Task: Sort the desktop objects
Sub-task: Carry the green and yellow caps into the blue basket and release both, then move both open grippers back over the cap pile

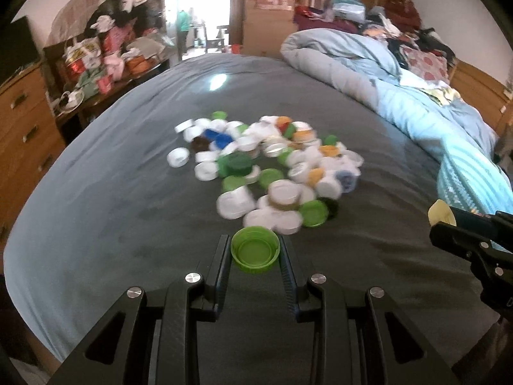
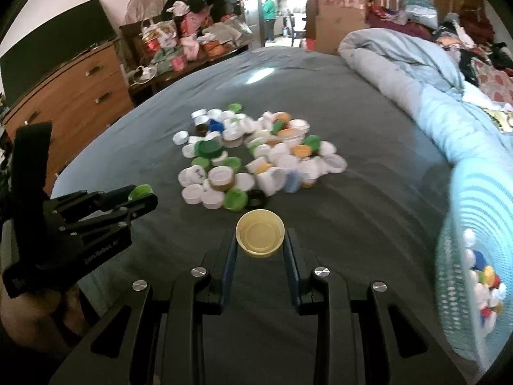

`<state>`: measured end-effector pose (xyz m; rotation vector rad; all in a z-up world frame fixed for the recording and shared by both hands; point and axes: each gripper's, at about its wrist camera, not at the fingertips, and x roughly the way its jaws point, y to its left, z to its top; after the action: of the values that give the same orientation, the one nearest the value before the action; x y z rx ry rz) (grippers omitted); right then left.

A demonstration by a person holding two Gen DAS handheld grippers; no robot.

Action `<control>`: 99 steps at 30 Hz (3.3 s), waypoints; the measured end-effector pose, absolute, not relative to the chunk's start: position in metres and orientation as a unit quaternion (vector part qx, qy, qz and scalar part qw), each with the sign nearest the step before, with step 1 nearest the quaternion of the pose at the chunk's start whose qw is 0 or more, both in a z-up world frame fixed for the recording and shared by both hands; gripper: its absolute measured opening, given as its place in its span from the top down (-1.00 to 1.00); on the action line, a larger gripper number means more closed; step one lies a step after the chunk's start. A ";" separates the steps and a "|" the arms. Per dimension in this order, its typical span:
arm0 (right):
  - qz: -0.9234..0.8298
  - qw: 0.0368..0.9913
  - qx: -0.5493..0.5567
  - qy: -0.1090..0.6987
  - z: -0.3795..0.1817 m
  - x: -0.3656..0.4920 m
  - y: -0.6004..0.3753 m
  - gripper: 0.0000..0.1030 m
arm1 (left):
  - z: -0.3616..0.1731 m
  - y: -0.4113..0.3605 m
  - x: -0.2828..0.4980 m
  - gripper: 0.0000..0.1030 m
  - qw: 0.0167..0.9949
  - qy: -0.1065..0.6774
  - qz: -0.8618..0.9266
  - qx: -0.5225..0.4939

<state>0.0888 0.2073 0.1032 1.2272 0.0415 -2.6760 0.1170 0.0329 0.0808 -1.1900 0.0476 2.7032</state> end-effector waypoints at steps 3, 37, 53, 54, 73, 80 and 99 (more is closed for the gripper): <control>-0.908 0.080 0.410 0.013 0.111 0.096 0.226 0.51 | 0.092 0.053 0.118 0.39 0.108 0.030 0.911 -0.397; -0.900 -0.127 0.410 -0.079 0.160 0.147 0.480 0.51 | 0.169 0.359 0.106 0.39 0.305 0.151 0.858 -0.385; -0.878 -0.120 0.450 -0.112 0.151 0.133 0.552 0.51 | 0.154 0.480 0.077 0.39 0.356 0.220 0.790 -0.448; -0.877 -0.119 0.452 -0.114 0.149 0.132 0.555 0.51 | 0.154 0.483 0.076 0.39 0.357 0.219 0.789 -0.450; -0.905 -0.138 0.377 -0.142 0.174 0.148 0.557 0.21 | 0.182 0.453 0.071 -0.70 0.358 0.186 0.817 -0.412; -0.934 -0.098 0.320 -0.126 0.195 0.172 0.499 0.14 | 0.203 0.340 0.079 -0.71 0.342 0.131 0.856 -0.365; -0.899 0.100 0.425 -0.031 0.090 0.148 0.292 -0.03 | 0.040 0.008 0.088 -0.22 0.134 0.005 0.887 -0.442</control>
<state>0.1478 0.2925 0.0903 1.2571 -0.0924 -2.6575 0.0881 0.0078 0.0401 -1.2816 0.0158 2.5705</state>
